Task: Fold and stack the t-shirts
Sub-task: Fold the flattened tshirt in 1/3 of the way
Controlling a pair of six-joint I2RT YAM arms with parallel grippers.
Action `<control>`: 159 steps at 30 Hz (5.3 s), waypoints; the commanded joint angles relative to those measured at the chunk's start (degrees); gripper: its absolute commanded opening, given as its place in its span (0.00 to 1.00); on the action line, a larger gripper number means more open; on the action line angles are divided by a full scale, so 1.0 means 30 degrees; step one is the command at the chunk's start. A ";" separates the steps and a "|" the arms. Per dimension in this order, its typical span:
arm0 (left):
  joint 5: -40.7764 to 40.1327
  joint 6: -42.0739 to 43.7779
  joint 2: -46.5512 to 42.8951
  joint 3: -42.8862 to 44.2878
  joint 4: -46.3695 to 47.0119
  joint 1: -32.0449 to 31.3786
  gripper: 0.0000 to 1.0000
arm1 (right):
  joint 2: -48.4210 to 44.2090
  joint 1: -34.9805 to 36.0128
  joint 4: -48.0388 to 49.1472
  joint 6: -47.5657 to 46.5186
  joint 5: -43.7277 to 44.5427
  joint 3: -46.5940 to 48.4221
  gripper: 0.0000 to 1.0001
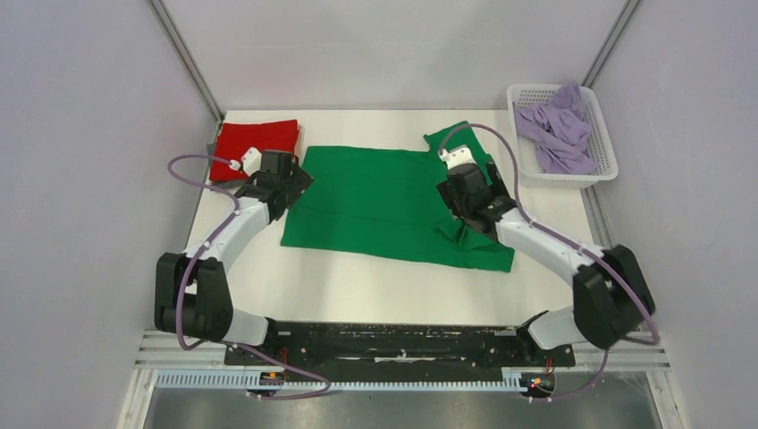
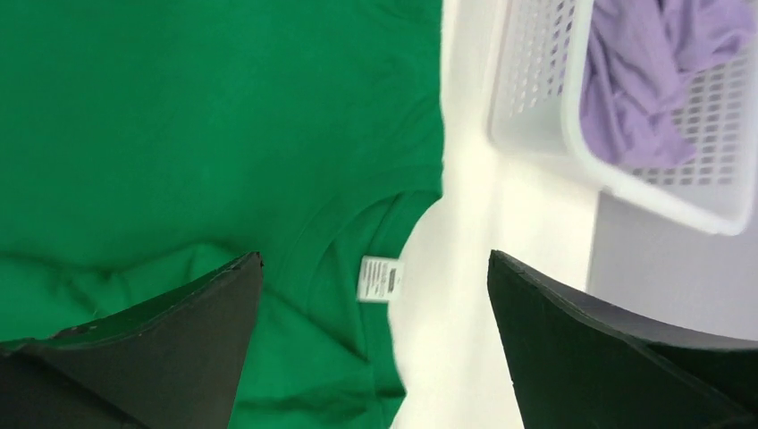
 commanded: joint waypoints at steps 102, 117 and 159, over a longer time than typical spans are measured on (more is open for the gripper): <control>0.1397 0.1529 0.1040 -0.0099 -0.3612 -0.5200 1.00 | -0.7533 0.0501 0.1457 0.9541 -0.8152 -0.8271 0.98; 0.3023 0.0627 0.0953 -0.5232 -0.2099 -0.5341 1.00 | -0.7509 0.1955 -0.0731 1.1256 -0.8921 -1.2486 0.98; 0.1772 -0.1529 -0.8827 -0.7695 -0.6522 -0.7267 1.00 | -1.3077 0.3968 -0.8421 1.3090 -0.8958 -0.9697 0.98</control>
